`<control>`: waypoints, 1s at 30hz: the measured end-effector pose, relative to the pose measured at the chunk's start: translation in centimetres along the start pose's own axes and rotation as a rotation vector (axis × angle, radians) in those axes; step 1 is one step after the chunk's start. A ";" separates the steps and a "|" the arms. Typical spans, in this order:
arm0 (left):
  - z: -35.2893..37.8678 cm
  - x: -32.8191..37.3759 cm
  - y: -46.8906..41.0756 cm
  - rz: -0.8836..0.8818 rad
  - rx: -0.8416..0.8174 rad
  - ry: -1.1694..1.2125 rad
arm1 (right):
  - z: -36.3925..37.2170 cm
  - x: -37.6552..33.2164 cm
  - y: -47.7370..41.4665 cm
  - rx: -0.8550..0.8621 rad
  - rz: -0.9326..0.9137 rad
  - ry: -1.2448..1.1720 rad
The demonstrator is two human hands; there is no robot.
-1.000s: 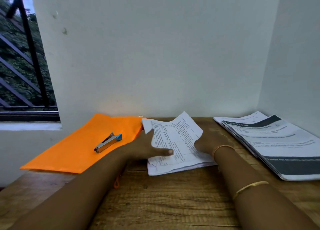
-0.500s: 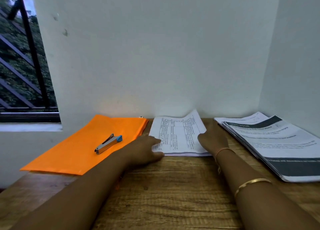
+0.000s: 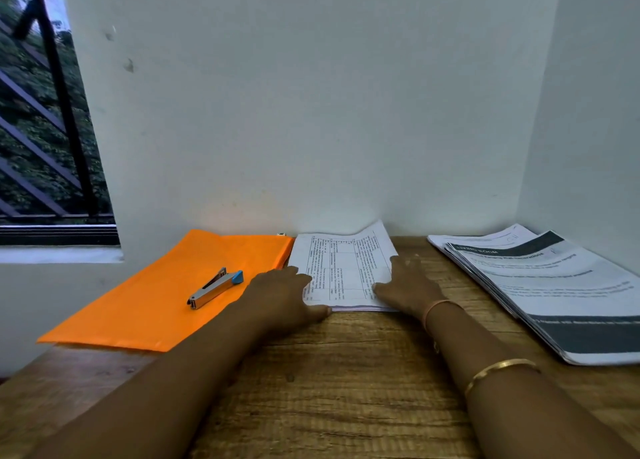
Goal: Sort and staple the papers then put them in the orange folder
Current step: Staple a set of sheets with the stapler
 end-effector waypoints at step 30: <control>-1.3 6.3 2.0 0.282 0.129 0.102 | -3.2 1.7 0.7 -0.118 -0.127 -0.291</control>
Point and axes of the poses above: each hand's wrist, its own y-axis away from the middle knuckle, its own z-axis out of the palm, x = y × z, the point moved 5 cm from there along -y, towards the middle knuckle, and after that the axes turned 6 degrees about x, right-handed, at the moved point
